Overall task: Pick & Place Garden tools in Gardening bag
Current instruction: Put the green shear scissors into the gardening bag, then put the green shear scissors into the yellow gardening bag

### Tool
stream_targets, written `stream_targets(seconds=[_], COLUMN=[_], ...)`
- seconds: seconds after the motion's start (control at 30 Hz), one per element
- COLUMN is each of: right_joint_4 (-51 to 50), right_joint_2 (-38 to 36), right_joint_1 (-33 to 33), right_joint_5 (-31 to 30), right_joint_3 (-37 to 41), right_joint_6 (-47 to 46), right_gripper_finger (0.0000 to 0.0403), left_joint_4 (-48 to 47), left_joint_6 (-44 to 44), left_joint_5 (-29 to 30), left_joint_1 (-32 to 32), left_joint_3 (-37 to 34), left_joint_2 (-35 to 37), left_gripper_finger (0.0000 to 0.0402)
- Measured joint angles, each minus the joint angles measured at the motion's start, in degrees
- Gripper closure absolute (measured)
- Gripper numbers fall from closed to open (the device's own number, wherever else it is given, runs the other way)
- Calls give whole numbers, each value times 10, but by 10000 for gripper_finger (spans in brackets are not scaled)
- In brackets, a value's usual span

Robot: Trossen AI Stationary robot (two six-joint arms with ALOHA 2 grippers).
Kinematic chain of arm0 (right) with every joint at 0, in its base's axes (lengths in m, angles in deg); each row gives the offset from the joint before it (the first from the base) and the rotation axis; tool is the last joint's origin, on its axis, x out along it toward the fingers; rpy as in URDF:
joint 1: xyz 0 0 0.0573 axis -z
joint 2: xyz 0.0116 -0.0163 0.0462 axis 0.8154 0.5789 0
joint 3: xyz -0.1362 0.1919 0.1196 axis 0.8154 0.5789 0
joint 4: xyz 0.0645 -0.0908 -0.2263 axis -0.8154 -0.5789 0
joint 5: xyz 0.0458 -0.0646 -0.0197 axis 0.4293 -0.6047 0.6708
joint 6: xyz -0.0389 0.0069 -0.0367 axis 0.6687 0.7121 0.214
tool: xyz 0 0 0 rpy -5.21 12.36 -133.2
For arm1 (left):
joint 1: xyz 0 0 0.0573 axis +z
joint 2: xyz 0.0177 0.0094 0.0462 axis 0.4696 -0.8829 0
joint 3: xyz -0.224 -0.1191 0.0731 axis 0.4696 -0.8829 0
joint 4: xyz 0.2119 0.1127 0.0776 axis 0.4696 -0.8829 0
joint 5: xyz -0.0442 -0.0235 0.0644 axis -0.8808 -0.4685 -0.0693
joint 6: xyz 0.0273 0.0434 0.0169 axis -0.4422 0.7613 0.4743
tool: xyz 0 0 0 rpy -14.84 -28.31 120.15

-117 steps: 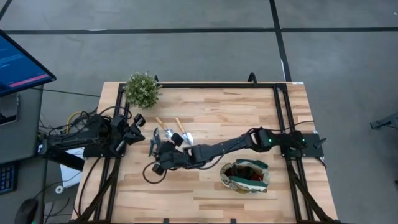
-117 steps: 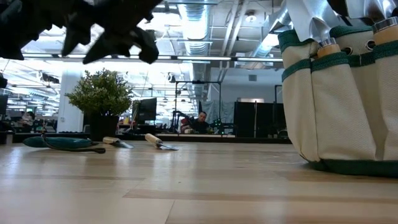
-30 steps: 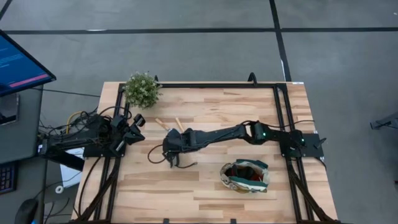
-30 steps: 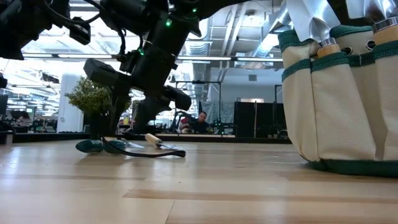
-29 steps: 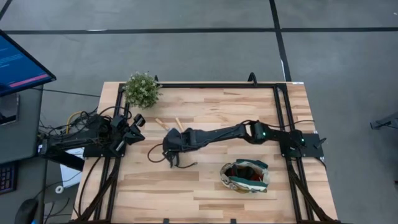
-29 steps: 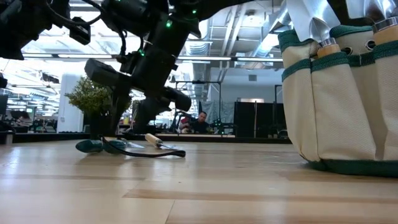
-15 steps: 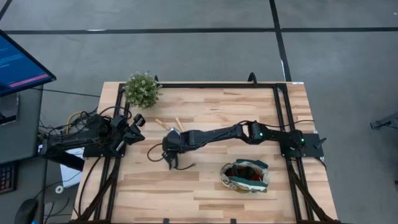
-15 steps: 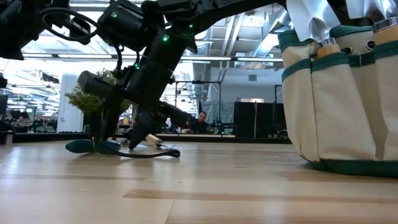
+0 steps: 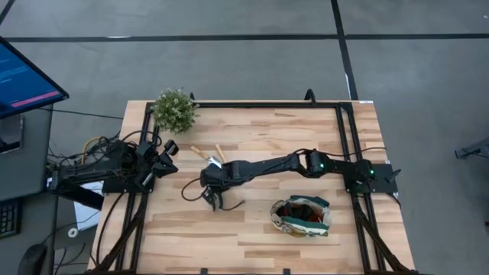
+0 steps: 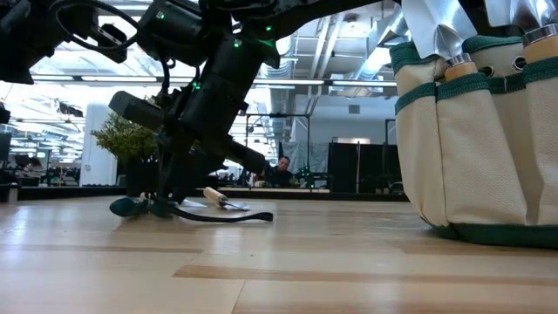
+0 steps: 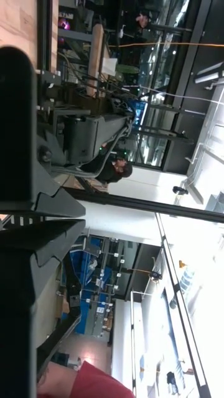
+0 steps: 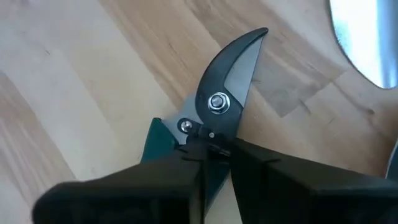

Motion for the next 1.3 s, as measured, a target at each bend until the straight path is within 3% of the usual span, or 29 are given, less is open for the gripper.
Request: stream_targets(seconds=[0.33,0.43,0.5,0.7,0.87,0.97,1.1,1.3], right_joint_4=[-66,-110,-117,-153,-156,-145,-141,-105], right_joint_2=[-1,2,-14,-28,-33,-35,-65,-80], right_joint_1=[-9,-14,-16,-33,-43,-49,-60,-30], right_joint_5=[32,28,29,-23,-7,4,-27,-55], right_joint_3=[-33,-57,-49,-48,-49,-56,-52,-53], right_joint_6=[-9,3,1,1,-24,60,192,385], right_gripper_finger=[369,374,400,399,402,380,329,217], left_joint_4=[0,0,0,0,0,0,0,0], left_joint_6=[0,0,0,0,0,0,0,0], left_joint_5=[0,0,0,0,0,0,0,0], left_joint_1=[0,0,0,0,0,0,0,0], left_joint_3=[0,0,0,0,0,0,0,0], left_joint_2=[0,0,0,0,0,0,0,0], left_gripper_finger=[384,384,384,384,384,384,384,384])
